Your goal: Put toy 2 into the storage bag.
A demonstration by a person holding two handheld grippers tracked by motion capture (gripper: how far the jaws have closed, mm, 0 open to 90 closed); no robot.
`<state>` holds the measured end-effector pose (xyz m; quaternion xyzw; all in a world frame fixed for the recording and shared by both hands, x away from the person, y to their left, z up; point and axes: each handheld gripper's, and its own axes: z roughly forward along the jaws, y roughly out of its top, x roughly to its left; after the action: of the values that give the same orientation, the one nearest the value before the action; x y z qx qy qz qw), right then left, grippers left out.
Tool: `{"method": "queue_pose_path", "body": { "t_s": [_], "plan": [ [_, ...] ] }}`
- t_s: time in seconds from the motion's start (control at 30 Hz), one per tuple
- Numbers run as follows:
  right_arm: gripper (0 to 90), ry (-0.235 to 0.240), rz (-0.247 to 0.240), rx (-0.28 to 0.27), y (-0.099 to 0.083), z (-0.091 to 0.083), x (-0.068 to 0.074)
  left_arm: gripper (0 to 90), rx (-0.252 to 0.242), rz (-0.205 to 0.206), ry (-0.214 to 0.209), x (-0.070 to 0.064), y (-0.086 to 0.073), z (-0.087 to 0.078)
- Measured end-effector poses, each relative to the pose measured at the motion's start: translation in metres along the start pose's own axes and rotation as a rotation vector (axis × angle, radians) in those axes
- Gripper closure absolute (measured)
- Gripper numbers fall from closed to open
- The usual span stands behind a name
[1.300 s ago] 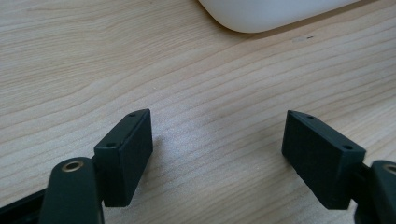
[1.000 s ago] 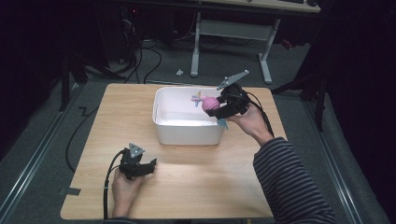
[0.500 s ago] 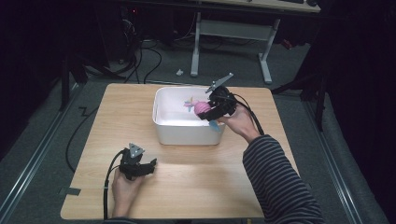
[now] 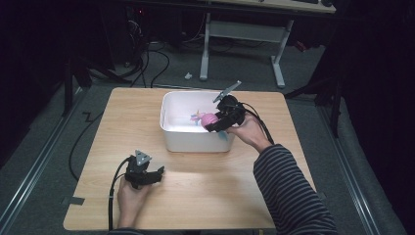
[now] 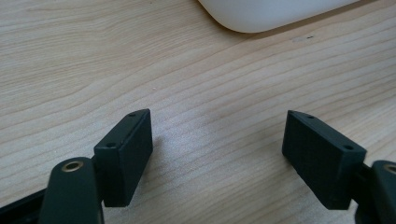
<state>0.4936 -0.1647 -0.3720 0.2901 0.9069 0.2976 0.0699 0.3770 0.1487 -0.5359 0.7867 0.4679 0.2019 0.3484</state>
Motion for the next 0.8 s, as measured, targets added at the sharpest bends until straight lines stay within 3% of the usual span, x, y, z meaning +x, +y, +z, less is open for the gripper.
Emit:
{"method": "queue_pose_path", "body": {
  "t_s": [0.2, 0.43, 0.67, 0.8],
  "plan": [
    [33.7, 0.027, 0.028, -0.017, -0.004, 0.000, -0.004, 24.6, -0.002, -0.002, 0.000, 0.000, 0.000, 0.000],
    [31.4, 0.025, 0.038, -0.049, -0.008, -0.007, -0.005, 24.7, -0.002, -0.002, 0.000, 0.000, 0.000, 0.000],
    [31.9, -0.013, 0.044, -0.107, -0.021, -0.025, -0.002, 24.7, -0.002, -0.002, 0.000, 0.000, 0.000, 0.000],
    [33.5, -0.059, 0.064, -0.178, -0.038, -0.045, 0.000, 24.6, -0.002, -0.002, 0.000, 0.000, 0.000, 0.000]
  ]
}}
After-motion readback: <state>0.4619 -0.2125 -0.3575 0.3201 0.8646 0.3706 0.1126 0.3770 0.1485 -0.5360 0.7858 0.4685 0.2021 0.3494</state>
